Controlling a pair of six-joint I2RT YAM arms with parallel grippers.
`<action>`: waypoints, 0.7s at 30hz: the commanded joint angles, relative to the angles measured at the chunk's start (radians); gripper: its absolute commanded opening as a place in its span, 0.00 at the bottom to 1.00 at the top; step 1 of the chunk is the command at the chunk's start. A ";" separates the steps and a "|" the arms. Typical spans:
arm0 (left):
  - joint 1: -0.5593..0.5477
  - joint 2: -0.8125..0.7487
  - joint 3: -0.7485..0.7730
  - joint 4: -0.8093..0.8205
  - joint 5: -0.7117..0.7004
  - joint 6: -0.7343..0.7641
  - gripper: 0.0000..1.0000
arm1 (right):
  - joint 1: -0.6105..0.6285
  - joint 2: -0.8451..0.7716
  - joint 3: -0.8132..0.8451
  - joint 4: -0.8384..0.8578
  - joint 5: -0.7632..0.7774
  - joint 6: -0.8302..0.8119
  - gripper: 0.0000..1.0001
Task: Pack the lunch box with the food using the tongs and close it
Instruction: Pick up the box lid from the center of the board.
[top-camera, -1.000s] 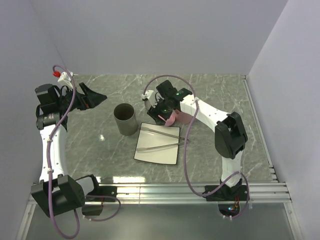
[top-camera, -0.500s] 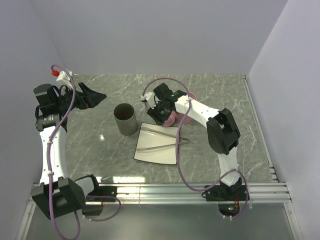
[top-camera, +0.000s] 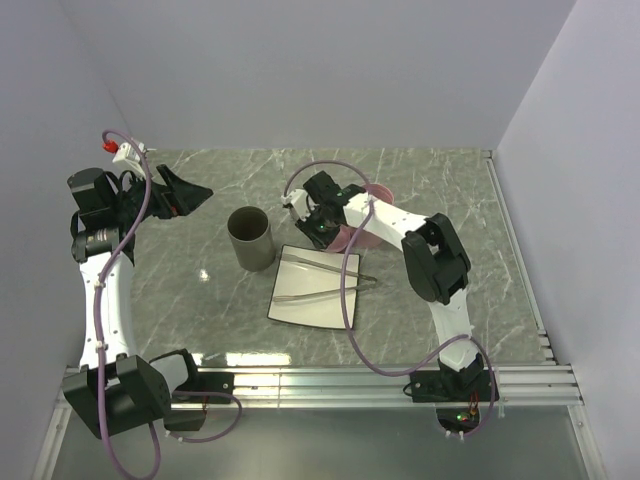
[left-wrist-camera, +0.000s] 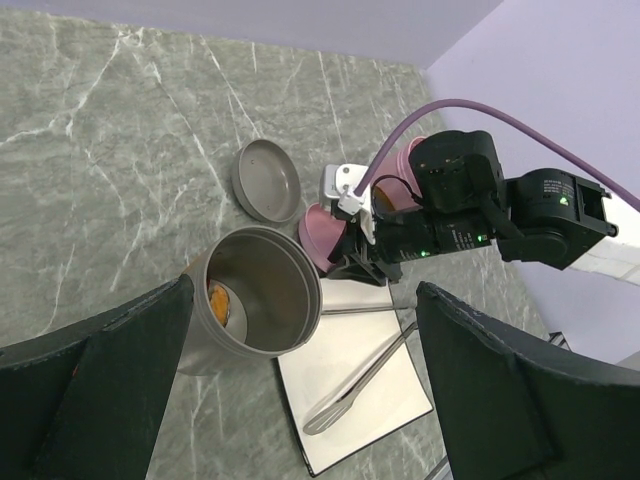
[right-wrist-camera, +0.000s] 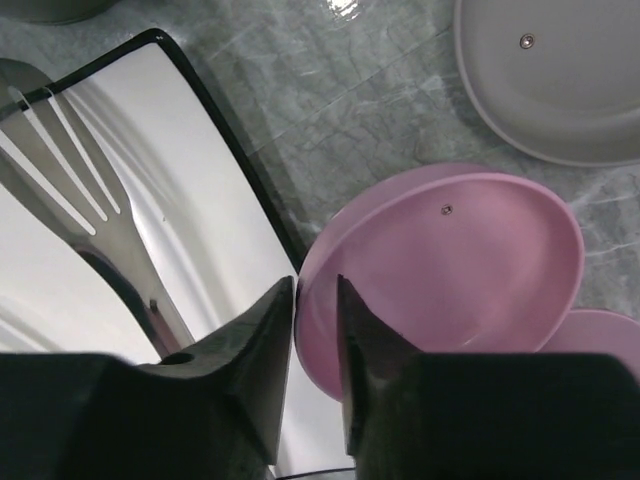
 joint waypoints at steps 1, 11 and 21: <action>0.006 -0.025 0.003 0.039 -0.001 -0.006 0.99 | -0.006 -0.006 0.046 0.041 0.016 0.014 0.30; 0.006 -0.032 0.031 0.007 -0.004 0.004 0.99 | -0.029 -0.094 0.138 -0.021 -0.122 0.075 0.00; 0.017 -0.167 -0.050 0.225 0.021 -0.042 0.99 | -0.144 -0.264 0.326 -0.035 -0.648 0.322 0.00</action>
